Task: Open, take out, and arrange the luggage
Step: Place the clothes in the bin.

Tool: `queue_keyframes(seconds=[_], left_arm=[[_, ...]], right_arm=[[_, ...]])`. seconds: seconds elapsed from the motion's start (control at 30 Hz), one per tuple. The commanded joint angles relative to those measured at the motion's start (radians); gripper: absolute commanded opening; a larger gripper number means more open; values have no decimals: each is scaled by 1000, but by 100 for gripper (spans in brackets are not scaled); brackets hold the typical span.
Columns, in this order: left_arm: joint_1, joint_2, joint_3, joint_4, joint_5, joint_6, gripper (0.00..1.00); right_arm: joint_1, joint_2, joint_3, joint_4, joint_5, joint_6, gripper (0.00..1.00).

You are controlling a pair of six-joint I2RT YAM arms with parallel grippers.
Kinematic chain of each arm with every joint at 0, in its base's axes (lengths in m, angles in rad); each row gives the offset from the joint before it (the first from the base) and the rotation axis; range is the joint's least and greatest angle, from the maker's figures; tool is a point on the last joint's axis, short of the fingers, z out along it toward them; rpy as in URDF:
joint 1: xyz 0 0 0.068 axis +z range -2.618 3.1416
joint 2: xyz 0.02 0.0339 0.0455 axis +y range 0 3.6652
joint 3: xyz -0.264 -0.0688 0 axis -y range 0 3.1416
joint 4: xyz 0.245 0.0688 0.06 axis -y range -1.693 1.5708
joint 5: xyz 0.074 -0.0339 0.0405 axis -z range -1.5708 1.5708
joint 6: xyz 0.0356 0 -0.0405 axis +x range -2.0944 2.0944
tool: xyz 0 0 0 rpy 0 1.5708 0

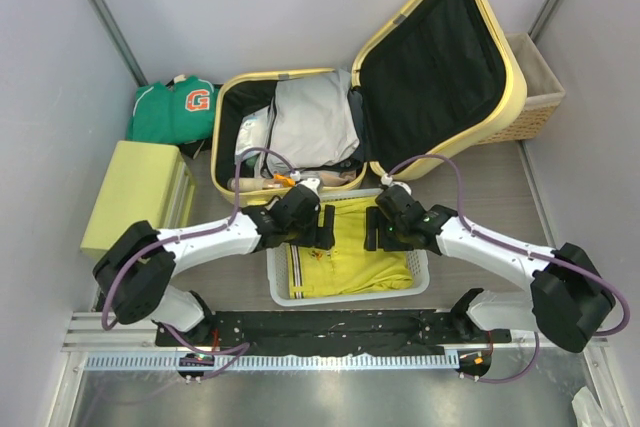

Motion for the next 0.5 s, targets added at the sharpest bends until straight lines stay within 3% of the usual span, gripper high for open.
queue_keyframes(seconds=[0.0, 0.2, 0.3, 0.4, 0.47], left_arm=[[-11, -83, -20, 50, -45, 37, 85], [-9, -246, 106, -42, -54, 126, 99], [20, -309, 170, -108, -66, 185, 100], [121, -337, 237, -165, 2, 236, 100], [237, -338, 262, -200, 50, 255, 100]], right_arm=[[10, -61, 103, -9, 38, -46, 69], [24, -95, 382, -77, -23, -132, 72], [21, -22, 531, -81, 0, -189, 74], [-23, 132, 700, -92, -11, -269, 74], [-95, 225, 828, -92, -98, -304, 71]])
